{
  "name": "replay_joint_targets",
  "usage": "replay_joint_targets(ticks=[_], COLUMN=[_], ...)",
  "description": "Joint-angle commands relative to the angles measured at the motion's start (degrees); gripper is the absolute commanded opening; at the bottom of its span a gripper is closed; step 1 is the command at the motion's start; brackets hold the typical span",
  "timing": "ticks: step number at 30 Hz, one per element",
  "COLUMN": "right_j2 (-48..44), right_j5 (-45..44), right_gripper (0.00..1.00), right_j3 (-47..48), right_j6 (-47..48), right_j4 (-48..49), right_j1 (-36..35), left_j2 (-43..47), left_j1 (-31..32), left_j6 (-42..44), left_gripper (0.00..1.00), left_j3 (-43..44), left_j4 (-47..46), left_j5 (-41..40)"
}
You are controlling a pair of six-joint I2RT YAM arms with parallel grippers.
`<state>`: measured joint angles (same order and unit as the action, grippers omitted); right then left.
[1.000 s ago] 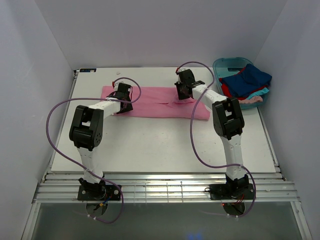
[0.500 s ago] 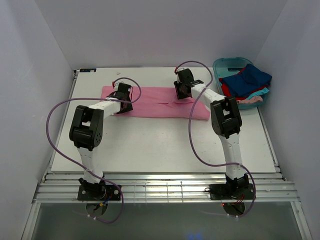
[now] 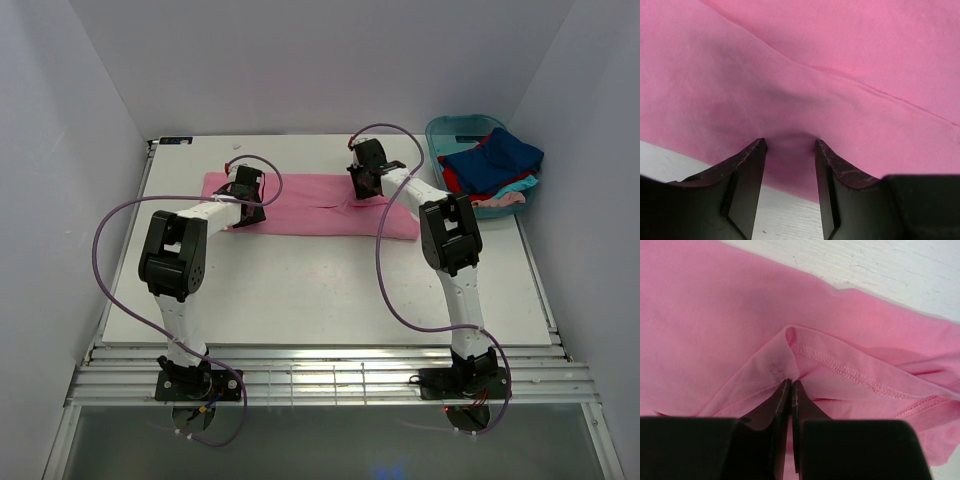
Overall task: Fold and stack the t-shirts
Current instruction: Fold the other side of the tshirt into a rectangle
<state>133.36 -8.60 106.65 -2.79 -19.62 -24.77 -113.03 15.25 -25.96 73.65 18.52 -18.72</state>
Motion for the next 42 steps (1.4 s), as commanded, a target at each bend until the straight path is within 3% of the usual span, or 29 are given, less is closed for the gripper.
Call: replay_joint_targets(ticks=[1,11,34,42], right_j2=[-1.4,-2.8,5.0,0.9], right_j5=[0.4,2.5,14.9,11.9], right_gripper=[0.08,0.12,0.23,0.27], right_j3=[2.9,5.8,11.8,8.8], right_j6=[0.1,-3.2,-7.0,-7.1], right_j4=[0.1,3.9,6.3,6.8], right_j1=[0.2,0.2,-0.6,-0.9], left_j2=[-0.6,-1.0,-1.3,-0.3], left_j1=[0.1,0.2,0.1,0.1], left_j6=[-0.1,0.0,1.1,0.5], left_gripper=[0.54,0.54,0.53,0.53], left_j3=[-0.5,-0.3,0.5,-0.6], left_j4=[5.6,5.6,6.6,6.6], left_j5=[0.1,0.3,-0.4,-0.4])
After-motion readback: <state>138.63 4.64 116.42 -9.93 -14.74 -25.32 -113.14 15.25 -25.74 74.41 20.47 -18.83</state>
